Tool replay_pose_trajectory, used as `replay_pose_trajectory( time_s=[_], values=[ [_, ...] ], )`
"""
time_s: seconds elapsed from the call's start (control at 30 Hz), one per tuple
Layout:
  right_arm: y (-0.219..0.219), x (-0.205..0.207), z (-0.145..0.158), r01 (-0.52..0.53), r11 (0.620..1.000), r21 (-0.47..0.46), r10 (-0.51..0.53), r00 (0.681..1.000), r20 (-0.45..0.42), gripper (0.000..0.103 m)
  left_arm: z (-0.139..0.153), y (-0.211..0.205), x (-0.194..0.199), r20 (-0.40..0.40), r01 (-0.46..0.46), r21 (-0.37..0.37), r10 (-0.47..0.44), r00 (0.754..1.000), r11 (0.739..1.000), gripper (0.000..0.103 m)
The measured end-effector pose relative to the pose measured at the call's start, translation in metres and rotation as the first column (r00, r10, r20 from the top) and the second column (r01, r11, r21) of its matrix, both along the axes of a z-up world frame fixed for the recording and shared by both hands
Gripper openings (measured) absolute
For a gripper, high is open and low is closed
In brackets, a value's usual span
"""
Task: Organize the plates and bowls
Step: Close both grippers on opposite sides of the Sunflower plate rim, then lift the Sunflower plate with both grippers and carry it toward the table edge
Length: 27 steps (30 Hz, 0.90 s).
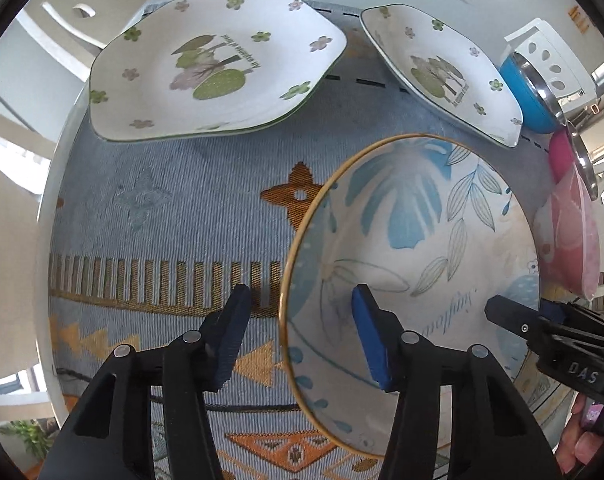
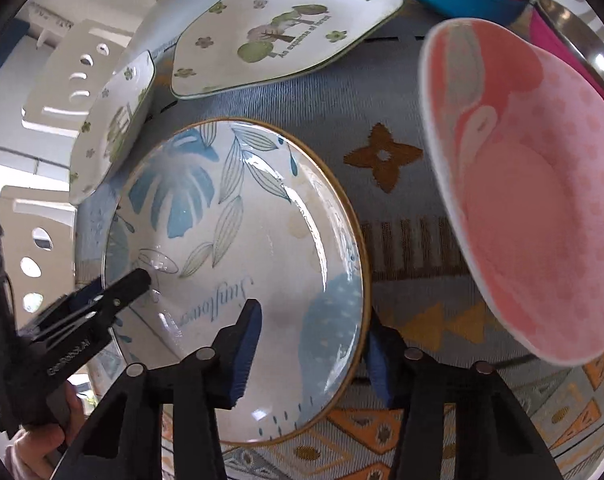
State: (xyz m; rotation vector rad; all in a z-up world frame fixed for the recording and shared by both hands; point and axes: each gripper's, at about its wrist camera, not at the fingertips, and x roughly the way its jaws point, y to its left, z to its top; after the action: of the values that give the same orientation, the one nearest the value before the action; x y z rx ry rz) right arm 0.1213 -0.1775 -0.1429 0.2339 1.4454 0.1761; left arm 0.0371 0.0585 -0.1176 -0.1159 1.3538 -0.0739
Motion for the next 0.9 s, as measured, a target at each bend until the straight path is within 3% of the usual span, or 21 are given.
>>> replay_pose_trajectory(
  time_s=[0.13, 0.3, 0.63, 0.9],
  values=[
    [0.003, 0.002, 0.000, -0.020, 0.999, -0.045, 0.022, 0.999, 0.030, 0.045, -0.001, -0.011, 0.007, 0.019, 0.012, 0.020, -0.012, 1.000, 1.000, 0.050],
    [0.007, 0.003, 0.000, -0.024, 0.997, -0.074, 0.028, 0.998, 0.051, 0.040, -0.001, -0.023, 0.014, 0.029, 0.023, 0.018, -0.023, 0.999, 1.000, 0.036],
    [0.002, -0.001, 0.003, -0.024, 0.996, -0.081, 0.029, 0.998, 0.057, 0.037, -0.003, -0.042, 0.020, 0.023, 0.046, 0.041, -0.047, 0.999, 0.998, 0.036],
    [0.017, -0.010, 0.001, -0.102, 0.991, -0.089, 0.108, 0.992, 0.067, 0.037, -0.006, -0.038, 0.012, 0.012, 0.049, 0.047, -0.049, 0.999, 0.998, 0.036]
  ],
)
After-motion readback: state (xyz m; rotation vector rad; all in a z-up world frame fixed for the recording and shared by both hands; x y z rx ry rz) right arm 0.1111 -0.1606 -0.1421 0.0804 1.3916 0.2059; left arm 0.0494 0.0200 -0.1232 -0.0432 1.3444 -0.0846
